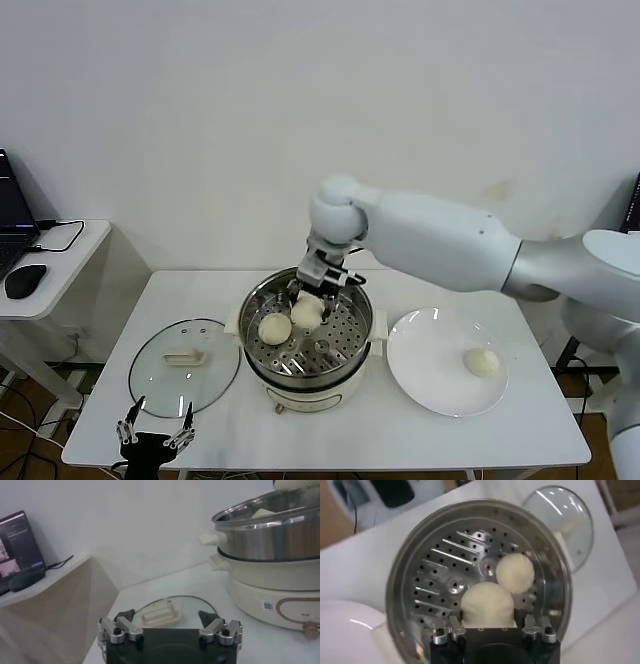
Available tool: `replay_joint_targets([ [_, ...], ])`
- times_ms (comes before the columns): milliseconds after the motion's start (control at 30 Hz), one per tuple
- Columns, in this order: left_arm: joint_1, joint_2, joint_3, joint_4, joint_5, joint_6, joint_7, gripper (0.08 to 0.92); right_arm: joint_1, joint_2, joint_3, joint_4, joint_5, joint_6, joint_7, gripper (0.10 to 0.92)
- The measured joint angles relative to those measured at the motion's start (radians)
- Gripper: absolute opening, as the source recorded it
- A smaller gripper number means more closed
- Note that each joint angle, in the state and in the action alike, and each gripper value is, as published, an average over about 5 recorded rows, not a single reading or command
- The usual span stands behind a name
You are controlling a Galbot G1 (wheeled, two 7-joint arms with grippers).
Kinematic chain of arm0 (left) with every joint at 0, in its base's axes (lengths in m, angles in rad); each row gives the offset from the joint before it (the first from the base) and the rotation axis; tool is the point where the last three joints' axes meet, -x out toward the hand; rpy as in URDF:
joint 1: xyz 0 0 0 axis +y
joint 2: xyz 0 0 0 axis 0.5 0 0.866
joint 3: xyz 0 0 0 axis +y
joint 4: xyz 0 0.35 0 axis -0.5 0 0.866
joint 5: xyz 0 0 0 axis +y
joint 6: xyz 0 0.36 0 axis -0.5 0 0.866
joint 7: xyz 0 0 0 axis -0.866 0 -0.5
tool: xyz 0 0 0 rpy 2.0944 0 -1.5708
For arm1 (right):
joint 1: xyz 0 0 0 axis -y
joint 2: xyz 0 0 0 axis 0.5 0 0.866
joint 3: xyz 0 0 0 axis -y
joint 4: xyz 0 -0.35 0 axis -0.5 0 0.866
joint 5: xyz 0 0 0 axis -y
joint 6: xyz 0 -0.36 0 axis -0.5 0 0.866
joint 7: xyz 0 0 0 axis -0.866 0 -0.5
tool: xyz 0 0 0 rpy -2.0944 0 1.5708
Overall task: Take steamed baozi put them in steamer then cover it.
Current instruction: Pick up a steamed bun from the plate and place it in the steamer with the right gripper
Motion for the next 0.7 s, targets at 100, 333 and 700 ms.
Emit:
replay_joint_targets([
  [100, 0.001, -0.002, 0.0, -0.001, -0.001, 0.0, 0.0, 0.823, -0.008, 0.002, -0.007, 0.019, -0.032, 0.02, 0.006, 0.626],
  [333, 0.002, -0.002, 0.0, -0.001, -0.002, 0.001, 0.0, 0.823, -0.013, 0.004, -0.023, 0.066, -0.068, 0.048, 0.011, 0.628],
  [700, 0.002, -0.002, 0.004, 0.002, -0.002, 0.001, 0.0, 0.823, -0.022, 0.006, -0.046, 0.128, -0.096, 0.067, 0.014, 0.628],
])
